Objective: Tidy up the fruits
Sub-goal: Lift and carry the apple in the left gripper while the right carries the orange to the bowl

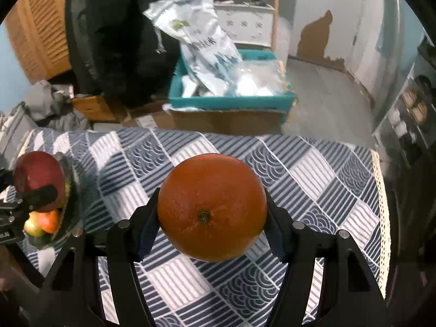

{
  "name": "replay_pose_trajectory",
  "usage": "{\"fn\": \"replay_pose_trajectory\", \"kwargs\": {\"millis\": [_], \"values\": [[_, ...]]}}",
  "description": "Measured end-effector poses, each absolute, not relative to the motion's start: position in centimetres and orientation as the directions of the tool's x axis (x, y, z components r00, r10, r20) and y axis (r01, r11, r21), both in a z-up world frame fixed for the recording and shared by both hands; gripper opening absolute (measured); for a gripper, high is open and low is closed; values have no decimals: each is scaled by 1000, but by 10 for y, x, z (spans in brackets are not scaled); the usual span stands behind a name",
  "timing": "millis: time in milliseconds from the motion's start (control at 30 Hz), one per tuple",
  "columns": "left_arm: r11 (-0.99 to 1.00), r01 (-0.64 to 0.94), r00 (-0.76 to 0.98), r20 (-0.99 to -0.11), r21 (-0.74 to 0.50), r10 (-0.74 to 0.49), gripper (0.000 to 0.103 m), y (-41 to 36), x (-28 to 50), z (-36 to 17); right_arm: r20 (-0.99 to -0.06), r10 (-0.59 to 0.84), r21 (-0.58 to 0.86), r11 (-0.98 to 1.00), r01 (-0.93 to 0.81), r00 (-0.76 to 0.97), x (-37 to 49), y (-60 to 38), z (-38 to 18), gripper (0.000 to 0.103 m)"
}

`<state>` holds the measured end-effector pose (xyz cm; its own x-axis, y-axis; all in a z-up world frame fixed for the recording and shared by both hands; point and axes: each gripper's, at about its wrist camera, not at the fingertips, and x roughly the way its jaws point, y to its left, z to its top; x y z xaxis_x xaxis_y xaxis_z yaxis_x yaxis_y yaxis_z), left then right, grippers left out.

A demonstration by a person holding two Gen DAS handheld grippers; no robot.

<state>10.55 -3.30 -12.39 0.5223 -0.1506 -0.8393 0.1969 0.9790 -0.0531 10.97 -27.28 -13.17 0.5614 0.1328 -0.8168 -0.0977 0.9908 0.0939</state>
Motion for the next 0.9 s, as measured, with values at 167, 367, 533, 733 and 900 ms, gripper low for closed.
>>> {"fn": "replay_pose_trajectory", "kwargs": {"millis": [167, 367, 533, 733, 900], "values": [[981, 192, 538, -832, -39, -139, 77, -12, 99, -112, -797, 167, 104, 985, -141, 581, 108, -252, -114, 67], [979, 202, 550, -826, -7, -119, 77, 11, 92, -100, -777, 208, 104, 973, -205, 594, 106, -224, -97, 67], [978, 210, 558, -821, -3, -122, 77, 28, 86, -91, -765, 241, 111, 963, -246, 597, 105, -204, -88, 67], [976, 217, 560, -820, 12, -115, 77, 45, 83, -86, -757, 282, 121, 947, -297, 590, 104, -178, -81, 67], [980, 195, 562, -823, 31, -86, 77, 67, 88, -87, -758, 311, 122, 931, -344, 574, 108, -151, -82, 67]]}}
